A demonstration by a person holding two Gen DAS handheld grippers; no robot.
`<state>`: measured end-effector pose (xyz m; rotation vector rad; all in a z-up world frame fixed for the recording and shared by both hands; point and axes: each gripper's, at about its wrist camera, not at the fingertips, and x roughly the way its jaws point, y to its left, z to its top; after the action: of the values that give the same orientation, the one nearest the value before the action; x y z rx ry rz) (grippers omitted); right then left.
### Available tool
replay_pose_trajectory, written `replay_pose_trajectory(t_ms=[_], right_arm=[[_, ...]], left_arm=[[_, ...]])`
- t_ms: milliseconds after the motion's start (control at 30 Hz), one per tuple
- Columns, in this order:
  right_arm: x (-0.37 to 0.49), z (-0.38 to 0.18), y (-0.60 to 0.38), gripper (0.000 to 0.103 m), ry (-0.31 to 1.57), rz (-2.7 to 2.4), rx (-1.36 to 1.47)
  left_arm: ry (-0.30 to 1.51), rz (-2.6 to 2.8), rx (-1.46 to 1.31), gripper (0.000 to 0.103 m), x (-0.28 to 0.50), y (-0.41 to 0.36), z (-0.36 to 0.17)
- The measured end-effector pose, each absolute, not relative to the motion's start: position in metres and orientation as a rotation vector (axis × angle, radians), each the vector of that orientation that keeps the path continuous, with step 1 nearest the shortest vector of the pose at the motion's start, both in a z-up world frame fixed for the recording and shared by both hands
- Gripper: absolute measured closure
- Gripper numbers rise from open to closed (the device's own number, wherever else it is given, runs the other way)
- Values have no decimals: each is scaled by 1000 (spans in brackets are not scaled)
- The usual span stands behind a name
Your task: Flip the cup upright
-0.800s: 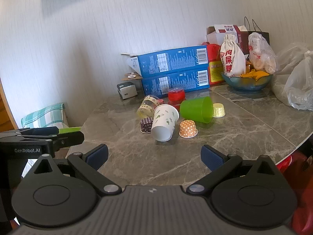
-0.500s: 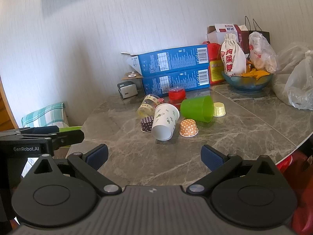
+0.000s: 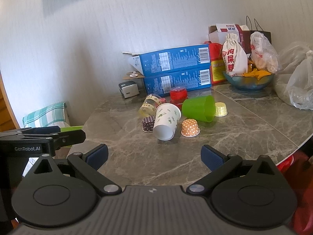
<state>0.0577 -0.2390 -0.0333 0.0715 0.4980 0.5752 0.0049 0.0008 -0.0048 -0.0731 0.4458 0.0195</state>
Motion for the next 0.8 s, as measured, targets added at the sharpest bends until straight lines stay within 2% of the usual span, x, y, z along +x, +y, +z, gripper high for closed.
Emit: replay_pose_trajectory(t_ms=[800], right_arm=[[58,-32,-240,1,502,578,73]], left_arm=[[448,20,-86,0,5,2,-4]])
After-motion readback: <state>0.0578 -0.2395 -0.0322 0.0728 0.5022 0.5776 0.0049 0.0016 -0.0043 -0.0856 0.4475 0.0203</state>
